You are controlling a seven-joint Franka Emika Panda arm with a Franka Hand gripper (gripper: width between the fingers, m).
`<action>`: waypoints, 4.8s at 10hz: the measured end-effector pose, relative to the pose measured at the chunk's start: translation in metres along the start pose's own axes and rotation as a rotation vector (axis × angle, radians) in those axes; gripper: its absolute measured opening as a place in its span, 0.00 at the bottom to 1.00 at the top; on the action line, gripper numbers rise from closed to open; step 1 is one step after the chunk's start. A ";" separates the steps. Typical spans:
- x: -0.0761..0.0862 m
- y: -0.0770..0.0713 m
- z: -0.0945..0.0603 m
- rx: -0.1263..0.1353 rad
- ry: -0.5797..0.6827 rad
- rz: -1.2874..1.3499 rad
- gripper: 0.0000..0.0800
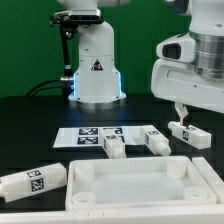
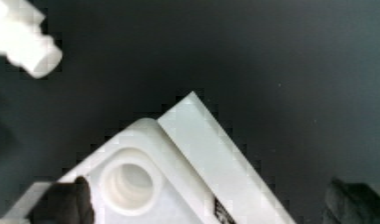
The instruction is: Assemble desk
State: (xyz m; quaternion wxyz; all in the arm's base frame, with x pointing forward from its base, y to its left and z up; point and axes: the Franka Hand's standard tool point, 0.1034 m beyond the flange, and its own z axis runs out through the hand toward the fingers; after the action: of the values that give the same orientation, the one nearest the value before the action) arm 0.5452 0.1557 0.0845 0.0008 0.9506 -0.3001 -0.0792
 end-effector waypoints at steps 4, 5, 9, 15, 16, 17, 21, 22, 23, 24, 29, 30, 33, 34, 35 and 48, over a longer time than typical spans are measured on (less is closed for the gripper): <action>-0.046 0.002 0.008 0.003 0.079 -0.390 0.81; -0.042 0.004 0.009 -0.001 0.080 -0.462 0.81; -0.049 0.012 0.015 -0.009 0.018 -0.568 0.81; -0.070 0.008 0.024 -0.013 -0.021 -0.573 0.81; -0.068 0.014 0.035 -0.008 -0.047 -0.538 0.81; -0.072 0.021 0.047 -0.001 -0.103 -0.494 0.81; -0.083 0.018 0.052 -0.011 -0.149 -0.447 0.81; -0.083 0.019 0.051 -0.014 -0.170 -0.438 0.81; -0.082 0.019 0.047 0.007 -0.200 -0.399 0.81; -0.084 0.022 0.045 0.004 -0.231 -0.398 0.81; -0.089 0.030 0.048 -0.119 -0.468 -0.400 0.81; -0.090 0.030 0.051 -0.123 -0.510 -0.438 0.81; -0.104 0.031 0.044 -0.131 -0.617 -0.522 0.81; -0.102 0.032 0.047 -0.140 -0.642 -0.516 0.81; -0.099 0.030 0.048 -0.135 -0.628 -0.517 0.81; -0.134 0.043 0.098 -0.221 -0.799 -0.364 0.81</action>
Offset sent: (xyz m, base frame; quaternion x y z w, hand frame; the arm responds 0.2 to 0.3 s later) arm -0.0524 0.0249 0.0075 -0.0299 0.0938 -0.2543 0.9621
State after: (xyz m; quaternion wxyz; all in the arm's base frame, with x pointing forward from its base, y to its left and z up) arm 0.3974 0.2019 0.0098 -0.0274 0.8769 -0.0946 -0.4705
